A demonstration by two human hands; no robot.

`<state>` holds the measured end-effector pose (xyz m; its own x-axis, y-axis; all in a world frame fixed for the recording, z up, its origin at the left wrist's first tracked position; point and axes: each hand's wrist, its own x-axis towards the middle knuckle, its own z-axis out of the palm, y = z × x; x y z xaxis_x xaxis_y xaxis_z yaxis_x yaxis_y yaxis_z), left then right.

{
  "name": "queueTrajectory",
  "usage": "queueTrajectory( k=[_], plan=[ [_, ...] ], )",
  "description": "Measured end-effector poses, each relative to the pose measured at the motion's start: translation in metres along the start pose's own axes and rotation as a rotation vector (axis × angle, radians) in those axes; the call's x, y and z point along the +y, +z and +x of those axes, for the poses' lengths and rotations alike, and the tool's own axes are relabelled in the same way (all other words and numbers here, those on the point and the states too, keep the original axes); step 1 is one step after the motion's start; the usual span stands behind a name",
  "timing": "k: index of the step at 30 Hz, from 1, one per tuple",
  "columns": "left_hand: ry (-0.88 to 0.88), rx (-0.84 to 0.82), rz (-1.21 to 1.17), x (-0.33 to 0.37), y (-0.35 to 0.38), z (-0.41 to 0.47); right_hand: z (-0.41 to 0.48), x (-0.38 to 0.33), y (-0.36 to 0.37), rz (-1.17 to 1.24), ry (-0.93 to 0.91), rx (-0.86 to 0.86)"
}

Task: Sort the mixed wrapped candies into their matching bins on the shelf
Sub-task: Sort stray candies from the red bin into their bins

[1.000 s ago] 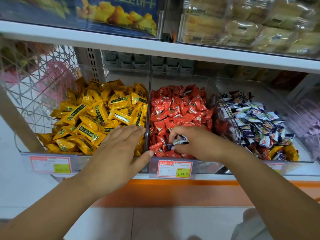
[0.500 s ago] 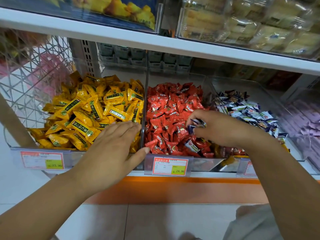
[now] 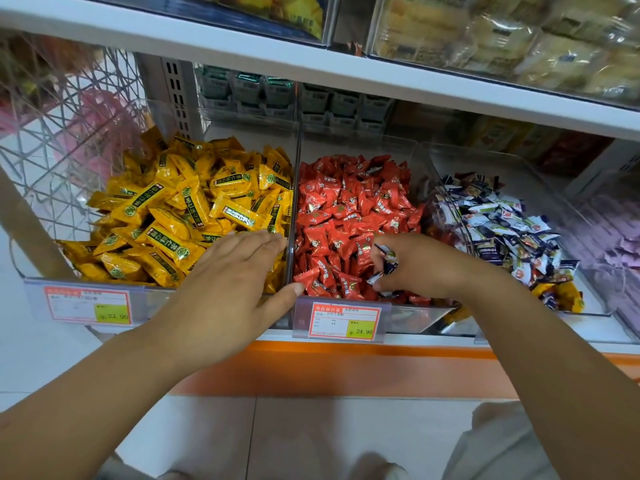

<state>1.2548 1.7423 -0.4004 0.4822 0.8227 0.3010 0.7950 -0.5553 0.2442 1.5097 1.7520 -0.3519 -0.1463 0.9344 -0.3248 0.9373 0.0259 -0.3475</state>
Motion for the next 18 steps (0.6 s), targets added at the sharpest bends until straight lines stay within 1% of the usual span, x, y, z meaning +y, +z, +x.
queueTrajectory(
  k=[2,5,7,8,10,11,13,14,15,16,18],
  plan=[
    [-0.006,-0.003,-0.003,0.0,0.0,0.0,-0.005,0.0,-0.003,0.111,-0.026,0.037],
    [0.003,-0.007,0.01,-0.001,0.001,0.001,-0.013,-0.005,-0.007,0.185,-0.04,0.087],
    [0.008,-0.006,0.023,-0.001,0.002,0.0,-0.021,-0.008,-0.009,0.316,-0.051,0.154],
    [0.007,-0.007,0.024,0.0,0.002,0.0,-0.024,-0.008,-0.012,0.384,-0.069,0.219],
    [-0.002,-0.012,0.016,0.0,0.002,0.0,-0.029,-0.002,-0.021,0.451,-0.108,0.45],
    [0.0,-0.019,0.02,0.0,0.001,0.001,-0.03,0.006,-0.027,0.436,-0.11,0.596],
    [0.03,-0.017,0.071,0.0,0.0,0.001,-0.031,0.028,-0.037,0.344,-0.035,0.853],
    [0.043,-0.006,0.099,0.001,0.001,0.001,-0.03,0.042,-0.042,0.296,0.038,0.938],
    [0.048,-0.005,0.108,0.0,0.002,0.001,-0.029,0.056,-0.045,0.253,0.122,0.97],
    [0.048,-0.002,0.101,-0.002,0.004,0.001,-0.029,0.068,-0.046,0.198,0.219,0.948],
    [0.041,0.001,0.071,-0.004,0.007,0.002,-0.027,0.087,-0.042,0.092,0.389,0.781]
  ],
)
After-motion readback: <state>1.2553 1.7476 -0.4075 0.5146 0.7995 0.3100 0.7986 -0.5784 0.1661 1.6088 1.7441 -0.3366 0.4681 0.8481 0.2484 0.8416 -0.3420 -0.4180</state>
